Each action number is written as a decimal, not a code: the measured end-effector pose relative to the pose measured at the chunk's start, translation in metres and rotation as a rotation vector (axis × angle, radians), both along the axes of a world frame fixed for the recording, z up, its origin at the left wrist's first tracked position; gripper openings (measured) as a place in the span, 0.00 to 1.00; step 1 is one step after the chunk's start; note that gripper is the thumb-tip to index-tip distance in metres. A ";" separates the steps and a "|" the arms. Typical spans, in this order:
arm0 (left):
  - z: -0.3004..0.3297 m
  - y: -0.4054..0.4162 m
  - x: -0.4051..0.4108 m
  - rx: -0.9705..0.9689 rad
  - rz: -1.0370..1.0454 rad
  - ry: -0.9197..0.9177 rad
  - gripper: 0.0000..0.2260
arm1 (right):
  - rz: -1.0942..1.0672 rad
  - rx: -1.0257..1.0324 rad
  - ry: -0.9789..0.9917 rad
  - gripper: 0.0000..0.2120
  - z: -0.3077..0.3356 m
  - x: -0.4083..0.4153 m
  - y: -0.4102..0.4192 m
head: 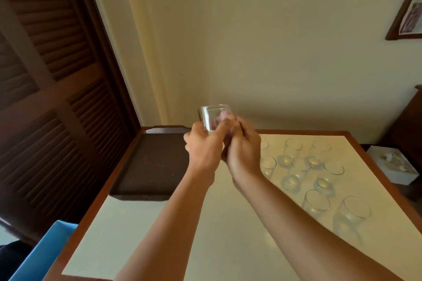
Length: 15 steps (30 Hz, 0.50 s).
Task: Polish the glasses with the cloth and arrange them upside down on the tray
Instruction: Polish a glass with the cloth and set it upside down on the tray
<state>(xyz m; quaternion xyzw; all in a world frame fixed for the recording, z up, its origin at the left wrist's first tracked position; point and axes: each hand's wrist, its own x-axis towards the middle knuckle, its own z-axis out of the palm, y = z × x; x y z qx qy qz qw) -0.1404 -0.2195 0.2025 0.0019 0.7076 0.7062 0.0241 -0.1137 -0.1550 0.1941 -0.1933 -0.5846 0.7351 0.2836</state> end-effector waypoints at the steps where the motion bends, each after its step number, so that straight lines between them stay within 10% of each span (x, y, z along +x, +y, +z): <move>1: -0.009 0.001 -0.001 -0.004 0.061 -0.006 0.36 | 0.058 -0.081 -0.081 0.14 -0.010 0.003 -0.002; 6: -0.071 -0.006 0.000 -0.239 0.178 0.006 0.24 | 0.265 -0.508 -0.525 0.21 -0.073 0.003 -0.003; 15: -0.175 -0.076 -0.018 -0.282 0.037 -0.182 0.28 | 0.167 -0.259 -0.697 0.14 -0.134 -0.014 0.043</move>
